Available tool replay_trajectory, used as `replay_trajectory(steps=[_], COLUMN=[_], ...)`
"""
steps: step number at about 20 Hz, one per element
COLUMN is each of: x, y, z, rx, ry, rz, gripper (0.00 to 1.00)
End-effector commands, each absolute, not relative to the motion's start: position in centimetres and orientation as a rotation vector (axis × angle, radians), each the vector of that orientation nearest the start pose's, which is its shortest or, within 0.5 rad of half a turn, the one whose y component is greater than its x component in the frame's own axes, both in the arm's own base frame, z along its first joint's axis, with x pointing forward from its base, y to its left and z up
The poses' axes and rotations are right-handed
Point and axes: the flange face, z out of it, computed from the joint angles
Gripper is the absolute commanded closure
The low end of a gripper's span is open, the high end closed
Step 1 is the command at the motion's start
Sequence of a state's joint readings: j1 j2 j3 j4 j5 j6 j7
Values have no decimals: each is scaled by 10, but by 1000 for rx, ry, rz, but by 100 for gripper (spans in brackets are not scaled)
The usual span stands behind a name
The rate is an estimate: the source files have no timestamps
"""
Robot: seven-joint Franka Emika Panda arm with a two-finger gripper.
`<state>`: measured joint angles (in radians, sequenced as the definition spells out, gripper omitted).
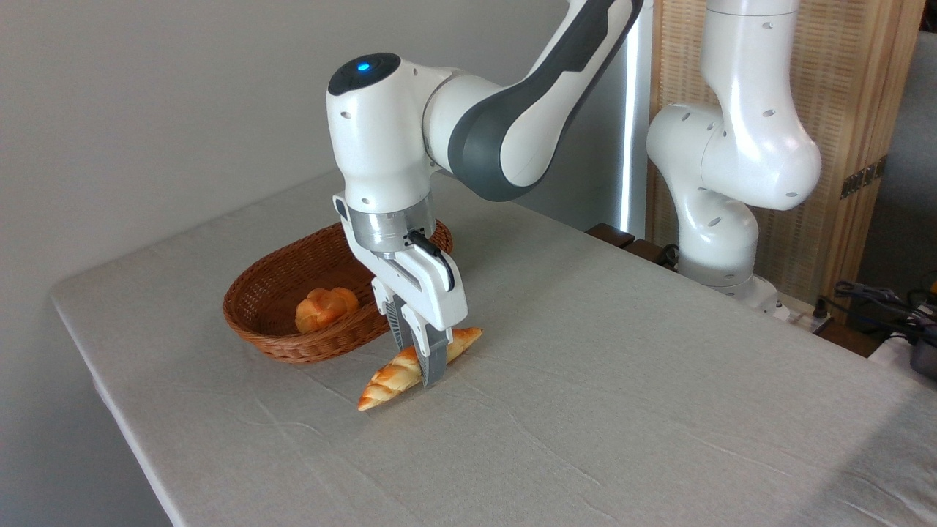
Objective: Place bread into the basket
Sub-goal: 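Close the gripper on the braided roll and lift it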
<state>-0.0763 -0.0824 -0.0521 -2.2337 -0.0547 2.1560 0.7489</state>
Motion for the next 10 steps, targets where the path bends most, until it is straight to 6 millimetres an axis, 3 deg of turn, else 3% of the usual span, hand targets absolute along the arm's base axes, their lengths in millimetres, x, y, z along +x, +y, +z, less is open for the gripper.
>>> replay_trajectory(steps=[1,7,10], x=[514,520,508], y=[-59,-54,-41], z=[421,450,468], rx=[-2893,-2897,-2917], ry=[1329,1286,1285], rz=[5,-59,-4], gripper=[76,76,76])
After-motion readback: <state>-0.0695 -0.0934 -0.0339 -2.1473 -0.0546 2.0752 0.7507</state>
